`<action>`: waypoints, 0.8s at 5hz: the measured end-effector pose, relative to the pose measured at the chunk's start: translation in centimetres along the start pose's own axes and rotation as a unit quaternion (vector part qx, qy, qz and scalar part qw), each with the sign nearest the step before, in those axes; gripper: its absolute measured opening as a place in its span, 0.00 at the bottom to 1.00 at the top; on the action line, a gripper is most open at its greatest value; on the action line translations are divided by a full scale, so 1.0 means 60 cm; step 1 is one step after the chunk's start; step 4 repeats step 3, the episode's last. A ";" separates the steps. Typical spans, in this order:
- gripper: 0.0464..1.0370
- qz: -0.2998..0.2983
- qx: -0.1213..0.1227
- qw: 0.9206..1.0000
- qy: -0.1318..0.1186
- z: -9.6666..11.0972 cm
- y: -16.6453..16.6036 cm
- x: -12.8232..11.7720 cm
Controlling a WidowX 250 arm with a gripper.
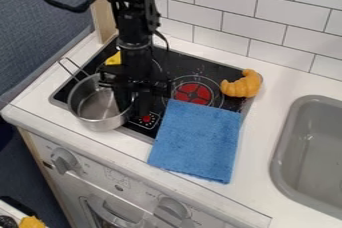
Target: Move the silver saucepan to the bottom of the left burner
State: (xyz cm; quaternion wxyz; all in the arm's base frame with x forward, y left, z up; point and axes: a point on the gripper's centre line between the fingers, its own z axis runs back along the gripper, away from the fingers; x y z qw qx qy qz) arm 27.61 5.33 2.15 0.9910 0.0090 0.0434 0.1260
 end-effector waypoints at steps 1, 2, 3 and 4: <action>0.83 -0.022 -0.008 1.000 -0.011 0.023 0.004 -0.001; 0.97 -0.062 -0.006 0.998 -0.004 0.033 0.002 -0.007; 0.97 -0.124 0.009 0.992 -0.012 0.039 -0.014 -0.001; 0.97 -0.124 0.009 0.992 -0.012 0.039 -0.014 -0.001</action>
